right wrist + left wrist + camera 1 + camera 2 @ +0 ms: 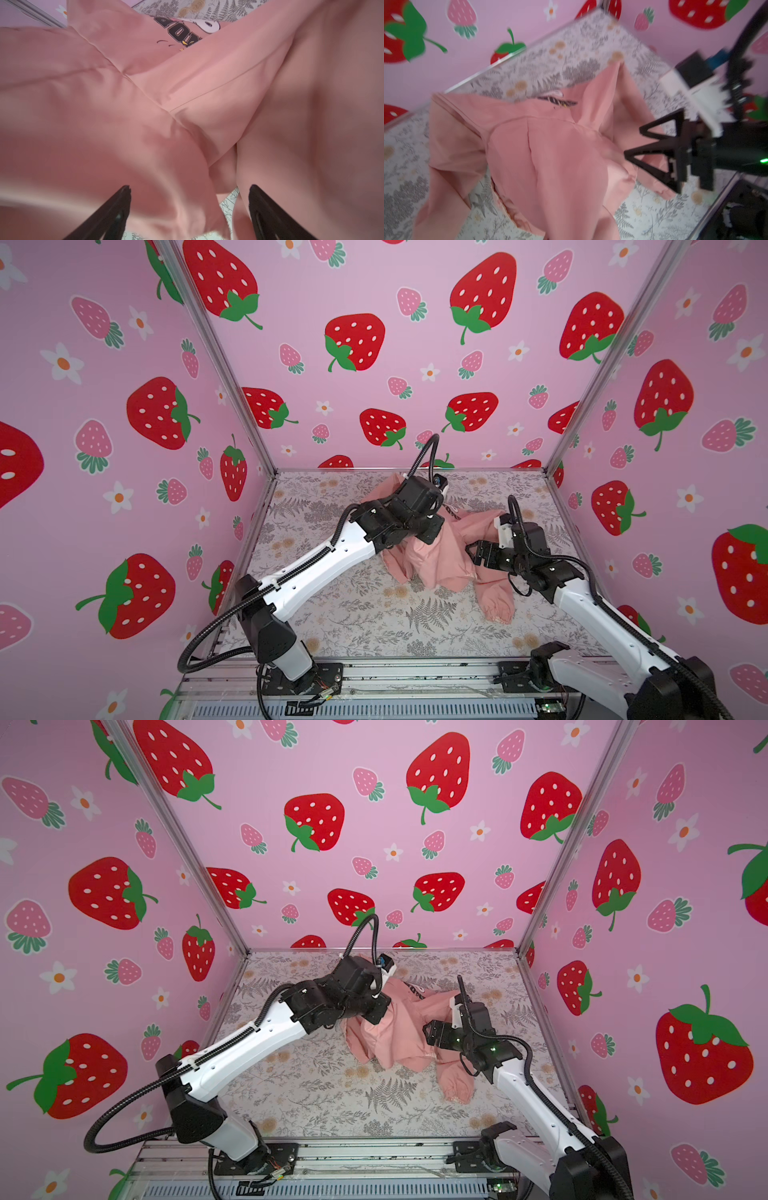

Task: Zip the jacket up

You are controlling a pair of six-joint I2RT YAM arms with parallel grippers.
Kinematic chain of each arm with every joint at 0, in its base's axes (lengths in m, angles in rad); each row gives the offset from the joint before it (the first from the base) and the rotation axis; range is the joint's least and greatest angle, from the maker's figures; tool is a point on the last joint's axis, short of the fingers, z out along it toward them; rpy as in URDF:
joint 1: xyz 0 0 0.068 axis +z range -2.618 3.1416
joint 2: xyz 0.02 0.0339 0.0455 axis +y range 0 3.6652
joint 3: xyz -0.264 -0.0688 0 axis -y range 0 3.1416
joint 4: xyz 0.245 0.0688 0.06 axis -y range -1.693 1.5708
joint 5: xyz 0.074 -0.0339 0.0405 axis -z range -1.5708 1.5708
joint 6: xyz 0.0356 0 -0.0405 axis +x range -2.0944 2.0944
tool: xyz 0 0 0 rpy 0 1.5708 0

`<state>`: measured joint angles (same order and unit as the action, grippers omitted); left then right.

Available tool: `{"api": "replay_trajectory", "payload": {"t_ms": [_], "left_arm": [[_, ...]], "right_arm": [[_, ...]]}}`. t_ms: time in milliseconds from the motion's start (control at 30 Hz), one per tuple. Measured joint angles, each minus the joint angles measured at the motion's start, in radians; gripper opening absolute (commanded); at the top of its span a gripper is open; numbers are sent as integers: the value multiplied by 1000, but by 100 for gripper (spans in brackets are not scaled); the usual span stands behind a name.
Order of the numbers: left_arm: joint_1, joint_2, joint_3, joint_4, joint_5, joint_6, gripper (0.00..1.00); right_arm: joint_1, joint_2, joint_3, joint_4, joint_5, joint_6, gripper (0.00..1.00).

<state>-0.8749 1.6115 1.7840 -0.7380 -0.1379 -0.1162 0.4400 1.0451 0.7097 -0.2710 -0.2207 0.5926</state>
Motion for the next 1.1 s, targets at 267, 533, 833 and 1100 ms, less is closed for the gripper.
{"api": "replay_trajectory", "payload": {"t_ms": [267, 533, 833, 1100], "left_arm": [[69, 5, 368, -50, 66, 41, 0], [183, 66, 545, -6, 187, -22, 0], [241, 77, 553, 81, 323, -140, 0], [267, 77, 562, 111, 358, -185, 0]], "right_arm": [[12, 10, 78, 47, 14, -37, 91], [79, -11, 88, 122, 31, -92, 91], [349, -57, -26, 346, 166, -202, 89], [516, -102, -152, 583, 292, -280, 93]]}}
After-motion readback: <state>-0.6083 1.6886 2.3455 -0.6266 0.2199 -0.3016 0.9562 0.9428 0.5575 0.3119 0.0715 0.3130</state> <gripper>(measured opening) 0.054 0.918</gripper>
